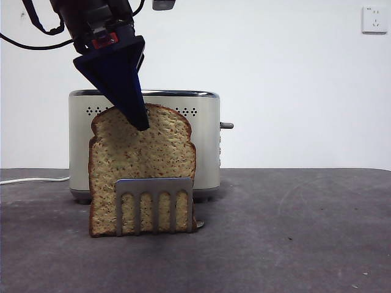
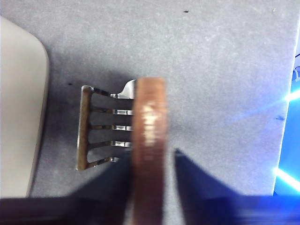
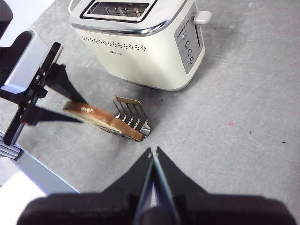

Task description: Pick up a slice of bread from the rack,put the bread on the toaster,press the button

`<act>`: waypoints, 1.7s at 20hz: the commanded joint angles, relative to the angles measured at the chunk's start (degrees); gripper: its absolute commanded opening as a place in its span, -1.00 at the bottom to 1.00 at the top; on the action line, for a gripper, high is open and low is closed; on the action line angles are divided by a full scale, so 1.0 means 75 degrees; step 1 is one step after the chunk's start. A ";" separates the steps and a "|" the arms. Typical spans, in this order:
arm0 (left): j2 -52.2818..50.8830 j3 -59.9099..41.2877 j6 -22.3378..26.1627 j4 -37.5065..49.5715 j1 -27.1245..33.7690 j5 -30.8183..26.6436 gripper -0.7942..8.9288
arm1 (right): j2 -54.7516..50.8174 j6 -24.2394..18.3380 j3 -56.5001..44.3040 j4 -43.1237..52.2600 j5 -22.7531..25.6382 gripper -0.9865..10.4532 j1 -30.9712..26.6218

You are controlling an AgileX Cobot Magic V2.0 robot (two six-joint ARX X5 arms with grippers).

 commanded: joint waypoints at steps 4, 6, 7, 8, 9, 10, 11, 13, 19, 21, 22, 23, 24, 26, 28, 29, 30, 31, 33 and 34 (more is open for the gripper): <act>0.0026 -0.0020 0.0064 -0.0003 -0.0023 0.0006 -0.84 | -0.0003 -0.0064 0.0003 -0.0003 -0.0015 -0.85 0.0020; 0.0026 -0.0020 0.0064 0.0015 -0.0023 0.0003 -0.85 | -0.0003 -0.0064 0.0003 -0.0003 -0.0015 -0.85 0.0020; 0.0023 -0.0020 0.0064 0.0017 -0.0023 0.0003 -0.85 | -0.0003 -0.0064 0.0003 -0.0003 -0.0015 -0.85 0.0020; 0.0023 -0.0020 0.0064 0.0017 -0.0023 0.0003 -0.85 | -0.0003 -0.0064 0.0003 -0.0003 -0.0015 -0.85 0.0020; 0.0020 -0.0020 0.0064 0.0017 -0.0023 0.0003 -0.85 | -0.0003 -0.0064 0.0003 -0.0003 -0.0015 -0.85 0.0020; 0.0012 -0.0017 0.0064 0.0015 -0.0023 -0.0006 -0.85 | -0.0003 -0.0064 0.0003 -0.0003 -0.0015 -0.85 0.0020; -0.0009 -0.0017 0.0064 0.0015 -0.0023 -0.0006 -0.85 | -0.0003 -0.0064 0.0003 -0.0003 -0.0015 -0.85 0.0020; -0.0082 0.0006 0.0064 0.0009 -0.0023 -0.0006 -0.85 | -0.0003 -0.0064 0.0003 -0.0003 -0.0015 -0.85 0.0020; -0.0271 0.0810 0.0064 -0.0527 -0.0023 -0.0006 -0.85 | -0.0003 -0.0064 0.0003 -0.0003 -0.0015 -0.85 0.0020; -0.0329 0.1326 0.0067 -0.1052 -0.0029 -0.0006 -0.85 | -0.0003 -0.0067 0.0003 -0.0003 -0.0012 -0.85 0.0020; -0.0367 0.1585 0.0067 -0.1236 -0.0029 -0.0009 -0.85 | -0.0003 -0.0070 0.0003 -0.0003 -0.0012 -0.85 0.0020; -0.0449 0.1912 0.0067 -0.1390 -0.0029 -0.0012 -0.85 | 0.0000 -0.0076 0.0003 -0.0003 -0.0012 -0.85 0.0020; -0.0525 0.2215 0.0067 -0.1510 -0.0029 -0.0015 -0.85 | 0.0000 -0.0105 0.0003 -0.0003 -0.0012 -0.85 0.0020; -0.0586 0.2990 0.0117 -0.1766 -0.0029 -0.0207 -0.85 | 0.0000 -0.0122 0.0003 -0.0003 -0.0012 -0.85 0.0020; -0.0583 0.3657 0.0350 -0.1918 -0.0029 -0.0845 -0.85 | 0.0000 -0.0122 0.0003 -0.0003 -0.0015 -0.85 0.0020; -0.0583 0.3905 0.0487 -0.1935 -0.0023 -0.1029 -0.85 | 0.0000 -0.0122 0.0003 -0.0003 -0.0012 -0.85 0.0020; -0.0583 0.4054 0.0577 -0.1926 -0.0012 -0.1072 -0.85 | 0.0000 -0.0122 0.0003 -0.0003 -0.0015 -0.85 0.0020; -0.0583 0.4197 0.0691 -0.1923 -0.0003 -0.1169 -0.85 | 0.0000 -0.0122 0.0003 -0.0003 -0.0015 -0.85 0.0020; -0.0580 0.4374 0.1032 -0.1801 0.0114 -0.1501 -0.85 | 0.0000 -0.0122 0.0003 -0.0003 -0.0015 -0.85 0.0020; -0.0580 0.4383 0.1221 -0.1661 0.0172 -0.1629 -0.86 | 0.0006 -0.0122 0.0003 -0.0003 -0.0015 -0.85 0.0020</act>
